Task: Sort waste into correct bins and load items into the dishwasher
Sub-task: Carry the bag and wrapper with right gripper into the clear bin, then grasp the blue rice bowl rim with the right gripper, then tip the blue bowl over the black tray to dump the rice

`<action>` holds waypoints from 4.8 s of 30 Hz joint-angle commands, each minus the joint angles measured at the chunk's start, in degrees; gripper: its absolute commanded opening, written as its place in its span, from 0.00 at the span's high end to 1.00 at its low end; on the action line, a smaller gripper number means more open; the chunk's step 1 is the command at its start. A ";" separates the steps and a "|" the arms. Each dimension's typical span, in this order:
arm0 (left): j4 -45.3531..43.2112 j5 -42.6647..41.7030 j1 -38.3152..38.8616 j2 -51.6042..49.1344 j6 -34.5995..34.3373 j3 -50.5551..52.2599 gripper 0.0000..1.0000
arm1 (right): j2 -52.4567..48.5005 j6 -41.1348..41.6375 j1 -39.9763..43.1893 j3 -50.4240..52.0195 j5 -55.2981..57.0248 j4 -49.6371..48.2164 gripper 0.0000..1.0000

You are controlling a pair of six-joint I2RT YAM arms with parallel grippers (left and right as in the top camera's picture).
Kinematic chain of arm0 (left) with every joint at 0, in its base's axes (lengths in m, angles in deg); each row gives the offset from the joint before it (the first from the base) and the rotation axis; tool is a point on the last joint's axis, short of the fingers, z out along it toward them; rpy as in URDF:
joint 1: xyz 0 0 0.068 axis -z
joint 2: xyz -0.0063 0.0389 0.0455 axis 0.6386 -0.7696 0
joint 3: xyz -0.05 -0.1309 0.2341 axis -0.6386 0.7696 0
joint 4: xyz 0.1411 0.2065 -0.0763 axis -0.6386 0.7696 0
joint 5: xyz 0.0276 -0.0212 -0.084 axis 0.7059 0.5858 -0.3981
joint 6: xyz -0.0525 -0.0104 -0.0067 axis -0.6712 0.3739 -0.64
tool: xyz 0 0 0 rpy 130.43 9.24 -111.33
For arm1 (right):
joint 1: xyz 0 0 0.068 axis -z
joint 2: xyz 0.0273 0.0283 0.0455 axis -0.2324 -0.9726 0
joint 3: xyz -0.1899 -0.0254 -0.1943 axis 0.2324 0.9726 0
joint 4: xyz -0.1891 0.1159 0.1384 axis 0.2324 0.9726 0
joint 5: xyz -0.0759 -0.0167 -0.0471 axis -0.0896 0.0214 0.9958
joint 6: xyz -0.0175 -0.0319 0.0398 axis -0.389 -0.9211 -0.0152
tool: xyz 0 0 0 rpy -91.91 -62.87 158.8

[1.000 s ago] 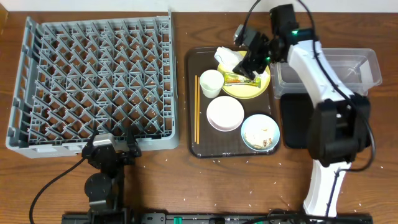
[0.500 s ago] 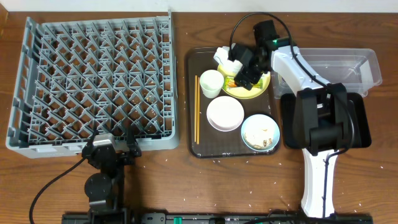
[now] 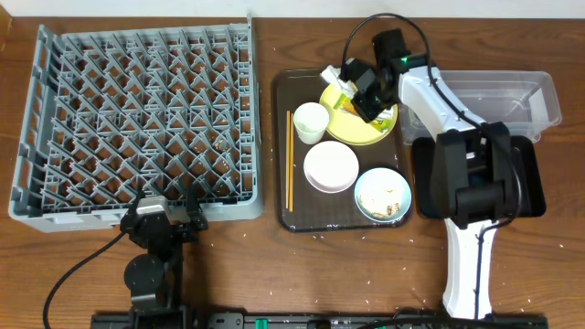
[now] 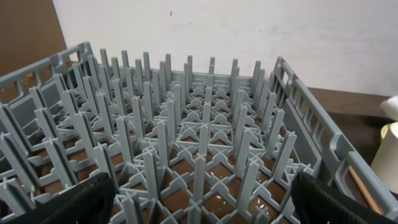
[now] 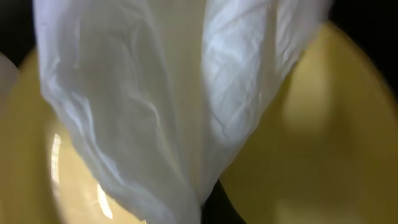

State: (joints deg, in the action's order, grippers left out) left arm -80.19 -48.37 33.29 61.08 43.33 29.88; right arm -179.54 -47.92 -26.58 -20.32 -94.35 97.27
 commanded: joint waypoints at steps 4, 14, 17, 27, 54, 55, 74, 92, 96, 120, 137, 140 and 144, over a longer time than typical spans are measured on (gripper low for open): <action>1.97 0.74 -0.28 0.28 0.57 0.98 0.08 | 20.81 25.59 2.73 -1.44 6.80 -1.05 0.99; 1.95 0.74 -0.28 0.28 0.57 0.98 0.08 | 22.64 80.08 16.50 0.76 31.95 4.31 0.98; 1.97 0.72 -0.28 0.28 0.57 0.98 0.08 | 20.44 92.54 19.19 2.78 32.50 5.64 0.98; 1.97 0.72 -0.28 0.28 0.57 0.98 0.08 | 16.96 109.09 20.48 11.32 32.48 3.39 0.15; 1.95 0.74 -0.28 0.28 0.57 0.98 0.09 | 25.09 32.65 -17.29 9.20 9.40 31.26 0.39; 1.97 0.72 -0.28 0.28 0.57 0.98 0.09 | 24.63 32.89 -18.49 9.68 10.84 31.71 0.41; 1.97 0.72 -0.28 0.28 0.57 0.98 0.08 | 24.24 41.66 -24.04 38.23 19.63 9.35 0.68; 1.97 0.74 -0.28 0.28 0.57 0.98 0.08 | 35.47 39.36 -22.05 32.39 16.96 14.19 0.99; 1.97 0.74 -0.28 0.28 0.57 0.98 0.09 | 44.15 37.33 -14.91 32.20 11.63 14.47 0.99; 1.97 0.72 -0.28 0.28 0.57 0.98 0.08 | 43.21 23.61 41.18 48.65 -48.83 0.85 0.99; 1.95 0.74 -0.28 0.28 0.57 0.98 0.08 | 28.55 33.62 55.01 54.75 -75.47 -6.84 0.99; 1.95 0.72 -0.28 0.28 0.57 0.98 0.08 | 28.26 34.18 55.76 54.75 -75.47 -6.82 0.99; 1.97 0.74 -0.28 0.28 0.57 0.98 0.09 | 28.28 34.40 55.87 54.75 -75.47 -6.82 0.99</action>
State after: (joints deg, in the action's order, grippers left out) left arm -80.19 -48.37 33.29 61.08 43.36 29.88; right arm -150.95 -14.77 28.76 34.23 -166.93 90.43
